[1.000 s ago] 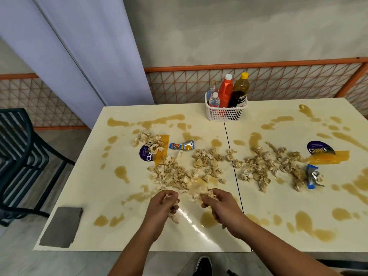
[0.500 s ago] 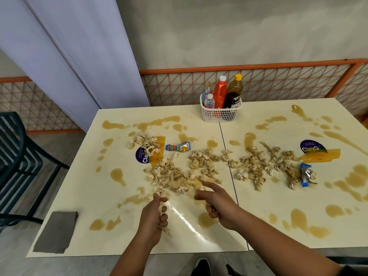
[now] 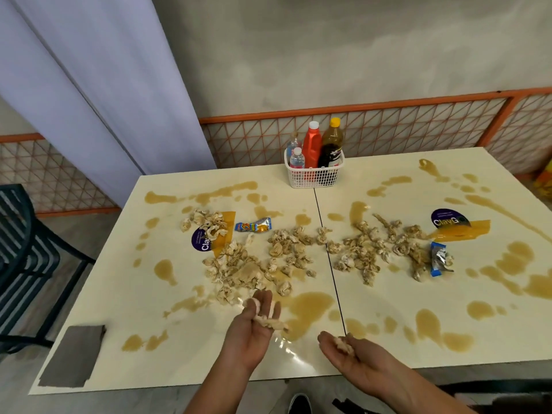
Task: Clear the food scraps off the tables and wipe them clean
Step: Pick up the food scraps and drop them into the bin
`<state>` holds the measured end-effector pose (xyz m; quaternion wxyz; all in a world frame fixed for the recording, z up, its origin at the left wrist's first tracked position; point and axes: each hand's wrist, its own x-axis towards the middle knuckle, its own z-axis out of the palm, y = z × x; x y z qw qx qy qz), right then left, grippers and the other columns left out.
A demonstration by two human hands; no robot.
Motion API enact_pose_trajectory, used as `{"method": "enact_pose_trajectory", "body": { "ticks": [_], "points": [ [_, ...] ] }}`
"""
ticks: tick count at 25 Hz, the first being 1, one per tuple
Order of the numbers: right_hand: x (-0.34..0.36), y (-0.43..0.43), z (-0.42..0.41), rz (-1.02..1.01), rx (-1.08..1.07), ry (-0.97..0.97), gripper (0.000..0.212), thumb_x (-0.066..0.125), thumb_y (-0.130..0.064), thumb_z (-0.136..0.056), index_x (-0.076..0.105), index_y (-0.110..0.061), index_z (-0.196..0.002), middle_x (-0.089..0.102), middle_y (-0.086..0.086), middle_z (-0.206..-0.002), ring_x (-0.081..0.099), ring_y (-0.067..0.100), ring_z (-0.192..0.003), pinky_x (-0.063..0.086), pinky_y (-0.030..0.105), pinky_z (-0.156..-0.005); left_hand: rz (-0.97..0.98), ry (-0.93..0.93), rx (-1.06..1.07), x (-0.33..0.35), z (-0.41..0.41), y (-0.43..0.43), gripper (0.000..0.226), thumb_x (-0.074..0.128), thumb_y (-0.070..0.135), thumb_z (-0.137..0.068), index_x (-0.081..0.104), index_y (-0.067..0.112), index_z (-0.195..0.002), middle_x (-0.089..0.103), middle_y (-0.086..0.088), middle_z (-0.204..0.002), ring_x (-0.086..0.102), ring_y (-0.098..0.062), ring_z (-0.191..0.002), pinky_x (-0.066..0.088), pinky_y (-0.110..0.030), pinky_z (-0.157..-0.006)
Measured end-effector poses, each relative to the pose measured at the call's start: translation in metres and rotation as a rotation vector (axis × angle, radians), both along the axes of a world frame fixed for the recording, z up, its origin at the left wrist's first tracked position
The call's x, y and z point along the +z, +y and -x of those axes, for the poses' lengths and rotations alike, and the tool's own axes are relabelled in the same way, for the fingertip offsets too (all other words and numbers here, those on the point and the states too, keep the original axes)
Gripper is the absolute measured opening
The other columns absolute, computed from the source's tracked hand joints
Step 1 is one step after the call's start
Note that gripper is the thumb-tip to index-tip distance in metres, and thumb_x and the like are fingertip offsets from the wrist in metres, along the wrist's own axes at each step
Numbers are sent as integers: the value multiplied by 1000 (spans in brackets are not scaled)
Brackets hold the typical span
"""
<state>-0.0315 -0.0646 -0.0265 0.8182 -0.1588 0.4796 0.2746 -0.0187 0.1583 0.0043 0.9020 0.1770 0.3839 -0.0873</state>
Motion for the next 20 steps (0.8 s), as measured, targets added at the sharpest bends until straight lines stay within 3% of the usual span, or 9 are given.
{"method": "enact_pose_trajectory", "body": {
  "ticks": [2,4,5,7,9,11,13,16,20],
  "points": [
    [7,-14,10,-31,78,-6,33,30,-28,-111,48,-2,-121,70,32,-99,73,44,-72,61,56,-57,-42,-1,-158,8,2,-28,29,40,38,-103,60,21,-115,66,1,-117,67,-23,-107,46,-74,-83],
    [14,-32,17,-85,150,19,33,36,-31,-108,52,-2,-106,64,24,-65,63,30,-40,51,37,-30,-37,13,-244,15,5,-55,33,39,47,-101,62,26,-112,69,0,-107,65,-28,-107,42,-79,-80],
    [16,-46,23,-113,189,9,31,40,-32,-108,53,-5,-100,57,16,-56,52,22,-32,42,26,-25,-38,13,-255,19,8,-70,32,40,46,-101,62,25,-112,69,-4,-100,67,-29,-97,49,-72,-75],
    [20,-74,32,-92,257,-29,28,44,-32,-107,52,-9,-92,40,1,-51,33,11,-30,25,15,-27,-31,38,-270,22,14,-98,30,41,43,-102,59,23,-116,65,-7,-87,64,-21,-68,57,-39,-53],
    [19,-110,43,-13,289,-97,32,49,-32,-103,53,-11,-79,29,-2,-55,22,10,-37,15,17,-35,27,48,-336,23,18,-130,26,41,37,-103,57,18,-114,56,-5,-73,47,-10,-45,36,-16,-31],
    [18,-138,51,85,315,-130,40,51,-38,-96,50,-13,-64,27,-1,-59,18,12,-45,14,21,-42,53,24,-424,23,20,-152,20,45,29,-101,56,14,-107,47,-2,-66,33,-7,-36,20,-15,-28],
    [0,-175,68,218,258,-122,39,45,-34,-96,52,-11,-65,30,1,-60,20,14,-50,16,25,-47,21,12,-510,18,26,-182,18,51,22,-93,55,12,-108,43,0,-64,29,-6,-35,14,-16,-32],
    [-42,-245,102,461,49,-69,29,41,-15,-98,64,-1,-88,32,3,-60,23,16,-54,19,30,-54,-82,25,-642,4,39,-234,23,51,13,-95,54,13,-118,44,-2,-69,29,-6,-37,17,-17,-30],
    [-78,-354,139,697,-158,37,30,41,-16,-107,54,-10,-81,39,6,-65,33,18,-56,30,31,-53,-119,36,-788,-7,56,-302,35,54,10,-94,53,16,-129,48,-4,-70,29,-6,-37,18,-19,-31]
  ]
}}
